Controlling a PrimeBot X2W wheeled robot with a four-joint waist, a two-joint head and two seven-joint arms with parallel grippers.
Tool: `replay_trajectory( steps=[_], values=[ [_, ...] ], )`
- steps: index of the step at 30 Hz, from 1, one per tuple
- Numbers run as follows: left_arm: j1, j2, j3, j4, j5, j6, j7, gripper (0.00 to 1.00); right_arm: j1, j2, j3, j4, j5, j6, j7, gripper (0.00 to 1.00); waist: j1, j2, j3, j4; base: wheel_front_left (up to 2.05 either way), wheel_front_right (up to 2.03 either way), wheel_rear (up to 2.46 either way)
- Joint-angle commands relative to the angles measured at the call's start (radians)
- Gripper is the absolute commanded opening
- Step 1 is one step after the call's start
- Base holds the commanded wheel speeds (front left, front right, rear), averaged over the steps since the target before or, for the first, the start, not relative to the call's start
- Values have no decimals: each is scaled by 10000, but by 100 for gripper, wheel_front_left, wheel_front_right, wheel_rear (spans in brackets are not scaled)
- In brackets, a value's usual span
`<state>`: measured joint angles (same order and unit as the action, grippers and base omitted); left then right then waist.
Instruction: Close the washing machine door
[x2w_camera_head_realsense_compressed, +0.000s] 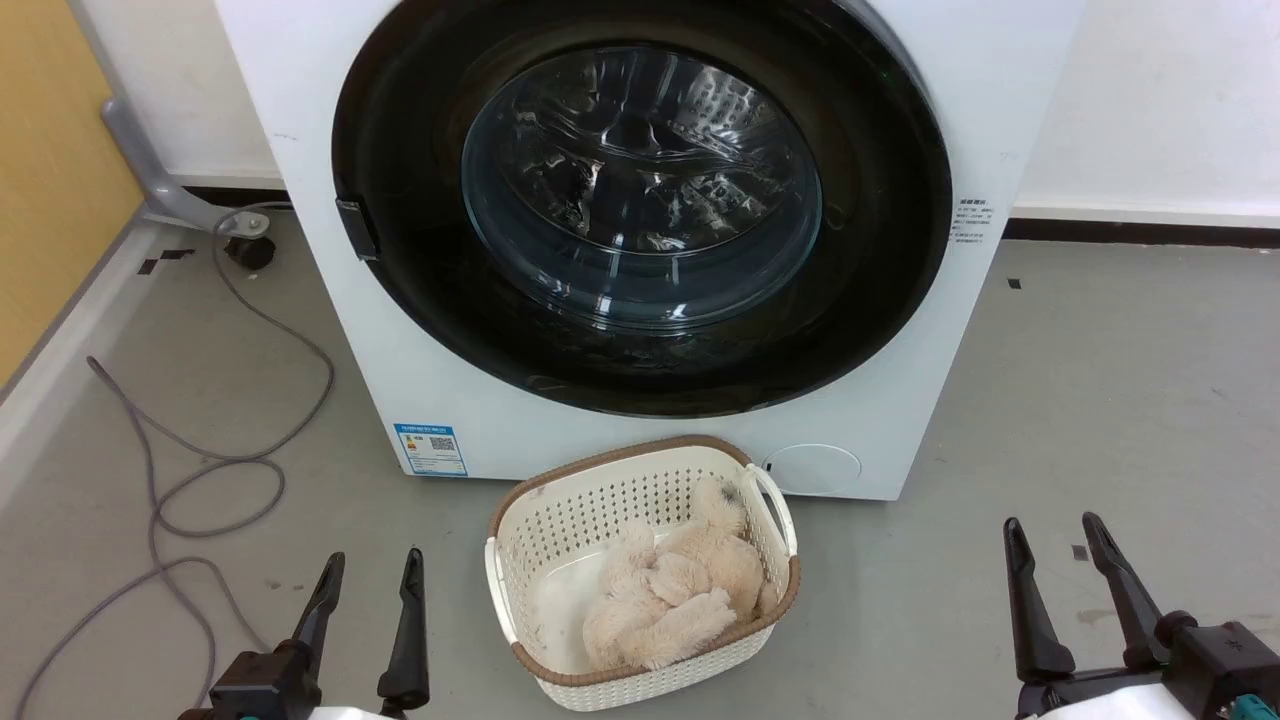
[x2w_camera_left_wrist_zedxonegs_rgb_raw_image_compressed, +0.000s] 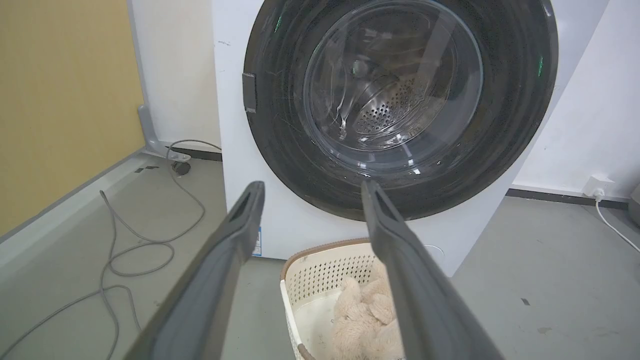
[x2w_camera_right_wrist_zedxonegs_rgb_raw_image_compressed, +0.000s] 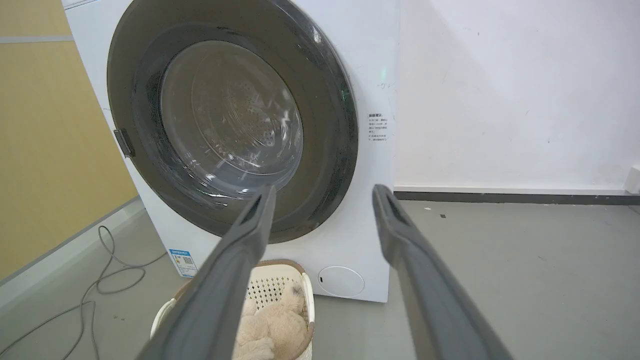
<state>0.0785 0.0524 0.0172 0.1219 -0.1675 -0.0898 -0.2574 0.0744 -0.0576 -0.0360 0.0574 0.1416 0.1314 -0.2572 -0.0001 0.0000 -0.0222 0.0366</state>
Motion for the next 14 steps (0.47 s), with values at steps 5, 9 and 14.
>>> replay_trajectory(
  steps=[5,9,14],
  values=[
    [-3,0,-10,-4,-24,-6,19,0,-5,6,14,-5,-2,2,8,0,1,0,20,0,0,0,0],
    [-16,0,-16,-25,3,7,61,0,-17,7,18,-12,-25,2,49,0,1,0,24,-6,0,0,0],
    [-60,-2,-25,-93,99,57,204,0,-58,11,37,-44,-104,1,193,0,1,0,35,-27,0,0,0]
  ],
)
